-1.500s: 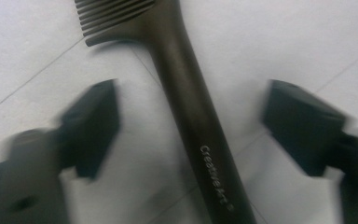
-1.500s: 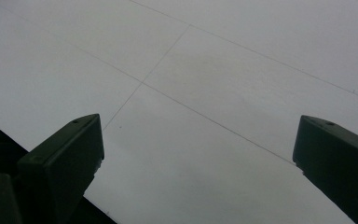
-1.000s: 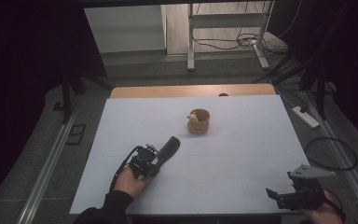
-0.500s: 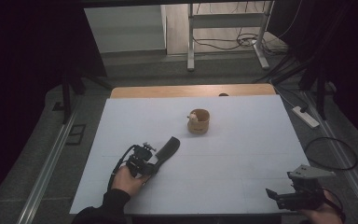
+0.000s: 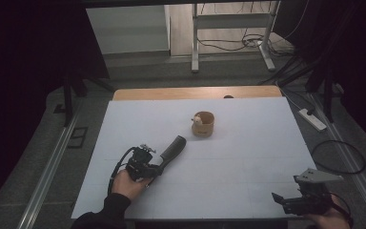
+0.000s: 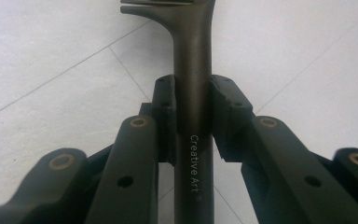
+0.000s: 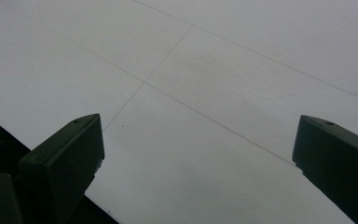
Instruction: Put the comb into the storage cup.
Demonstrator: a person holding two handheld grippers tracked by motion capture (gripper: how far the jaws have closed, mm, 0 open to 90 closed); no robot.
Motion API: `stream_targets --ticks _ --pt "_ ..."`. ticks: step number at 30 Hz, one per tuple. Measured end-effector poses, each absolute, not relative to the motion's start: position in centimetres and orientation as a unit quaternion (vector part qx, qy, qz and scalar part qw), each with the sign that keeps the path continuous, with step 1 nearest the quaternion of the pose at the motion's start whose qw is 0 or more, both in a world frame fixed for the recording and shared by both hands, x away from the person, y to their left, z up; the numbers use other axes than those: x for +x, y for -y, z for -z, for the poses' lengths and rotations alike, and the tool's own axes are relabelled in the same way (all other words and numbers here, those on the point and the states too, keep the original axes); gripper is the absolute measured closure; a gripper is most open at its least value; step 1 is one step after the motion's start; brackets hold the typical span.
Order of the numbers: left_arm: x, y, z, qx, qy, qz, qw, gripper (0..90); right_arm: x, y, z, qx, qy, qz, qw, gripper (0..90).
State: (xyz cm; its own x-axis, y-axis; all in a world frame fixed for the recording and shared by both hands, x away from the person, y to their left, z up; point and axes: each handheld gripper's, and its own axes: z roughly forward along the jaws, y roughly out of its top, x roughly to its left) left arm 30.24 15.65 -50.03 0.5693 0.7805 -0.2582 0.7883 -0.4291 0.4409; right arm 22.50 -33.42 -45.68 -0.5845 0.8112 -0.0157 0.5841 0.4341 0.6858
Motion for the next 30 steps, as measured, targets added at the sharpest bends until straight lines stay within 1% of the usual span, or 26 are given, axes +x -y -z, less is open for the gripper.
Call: stream_targets --ticks 22,30 --pt "27.8 -16.1 48.0 0.836 -0.443 -0.037 0.32 72.0 22.5 33.4 45.7 0.421 -0.828 -0.325 0.177 2.1" --pt "27.2 -16.3 47.5 0.831 -0.438 -0.044 0.34 71.9 22.4 33.4 45.6 0.42 -0.828 -0.327 0.178 1.9"
